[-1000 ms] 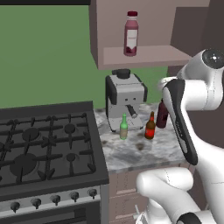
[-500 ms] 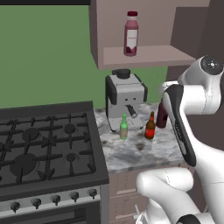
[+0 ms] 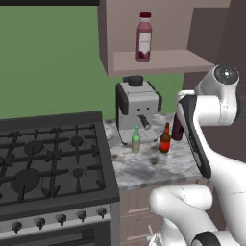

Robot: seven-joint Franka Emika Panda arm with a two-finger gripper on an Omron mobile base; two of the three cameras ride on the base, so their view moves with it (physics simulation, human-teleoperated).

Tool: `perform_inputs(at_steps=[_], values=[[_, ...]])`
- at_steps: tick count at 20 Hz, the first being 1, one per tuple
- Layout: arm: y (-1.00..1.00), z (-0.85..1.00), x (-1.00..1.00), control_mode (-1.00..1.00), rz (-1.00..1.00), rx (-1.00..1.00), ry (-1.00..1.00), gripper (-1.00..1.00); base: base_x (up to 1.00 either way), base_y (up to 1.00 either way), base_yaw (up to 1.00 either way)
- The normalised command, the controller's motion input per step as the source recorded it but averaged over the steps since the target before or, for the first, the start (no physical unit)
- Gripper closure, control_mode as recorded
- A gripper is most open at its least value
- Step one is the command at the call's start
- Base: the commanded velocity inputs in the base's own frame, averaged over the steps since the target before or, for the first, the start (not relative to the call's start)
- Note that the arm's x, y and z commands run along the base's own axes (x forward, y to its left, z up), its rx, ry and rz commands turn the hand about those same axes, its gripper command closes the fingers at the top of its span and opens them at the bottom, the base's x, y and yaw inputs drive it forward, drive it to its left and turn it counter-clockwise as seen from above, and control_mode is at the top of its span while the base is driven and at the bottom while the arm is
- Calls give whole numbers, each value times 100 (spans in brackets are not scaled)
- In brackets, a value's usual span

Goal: Sort all alcoholic drinks to one cabinet, and non-alcoholic drinks to the other.

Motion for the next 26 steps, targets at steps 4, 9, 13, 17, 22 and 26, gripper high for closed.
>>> perform_inputs(at_steps=[4, 9, 13, 17, 22, 26], values=[[-16, -24, 8, -100, -5, 8, 0, -100, 0, 0, 0], [-14, -29, 14, -100, -2, 6, 1, -100, 0, 0, 0], [-7, -31, 21, -100, 0, 0, 0, -100, 0, 0, 0], [-1, -28, 25, -100, 0, 0, 0, -100, 0, 0, 0], [0, -20, 27, -100, 0, 0, 3, -100, 0, 0, 0], [-3, -13, 26, -100, 0, 0, 6, -100, 0, 0, 0]])
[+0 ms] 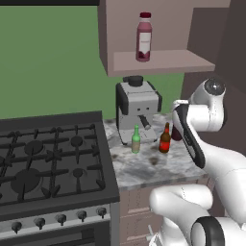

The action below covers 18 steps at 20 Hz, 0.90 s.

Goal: Sort all alcoholic drinks to one cabinet, and non-alcoholic drinks to the other.

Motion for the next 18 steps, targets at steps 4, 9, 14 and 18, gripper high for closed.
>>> perform_inputs(at_steps=[4, 9, 14, 18], values=[[-12, -11, 22, -100, 0, 0, 4, -100, 0, 0, 0], [-13, -12, 24, -100, 0, 0, 2, -100, 0, 0, 0], [-13, -18, 26, -100, 0, 0, 0, -100, 0, 0, 0], [-14, -20, 28, -100, 0, 0, 0, -100, 0, 0, 0]])
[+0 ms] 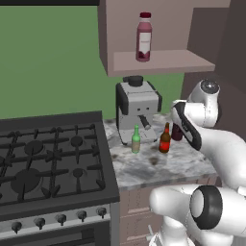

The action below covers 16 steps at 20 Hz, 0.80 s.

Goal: Sort all alcoholic drinks to one cabinet, and non-alcoholic drinks to the other.

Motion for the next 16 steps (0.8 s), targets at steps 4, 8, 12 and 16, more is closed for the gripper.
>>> perform_inputs(at_steps=[4, 8, 12, 16], values=[[-13, -18, 32, -100, 0, 0, 0, -100, 0, 0, 0], [-11, -17, 33, -100, 0, 0, 0, -100, 0, 0, 0], [-11, -17, 32, -100, 0, 0, 0, -100, 0, 0, 0], [-8, -19, 30, -100, 0, 0, 0, -100, 0, 0, 0]])
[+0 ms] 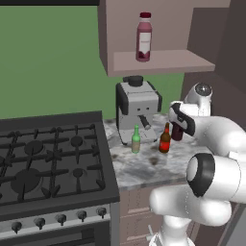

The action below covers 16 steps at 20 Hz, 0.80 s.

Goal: Sort all alcoholic drinks to one cabinet, and non-alcoholic drinks to the other.

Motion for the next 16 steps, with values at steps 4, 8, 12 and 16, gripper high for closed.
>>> perform_inputs(at_steps=[4, 8, 12, 16], values=[[-9, -20, 27, -100, 0, 0, 1, -100, 0, 0, 0], [-9, -18, 26, -100, 0, 0, 0, -100, 0, 0, 0], [-10, -11, 23, -100, 0, 0, 0, -100, 0, 0, 0], [-8, -10, 24, -100, 0, 0, 0, -100, 0, 0, 0]])
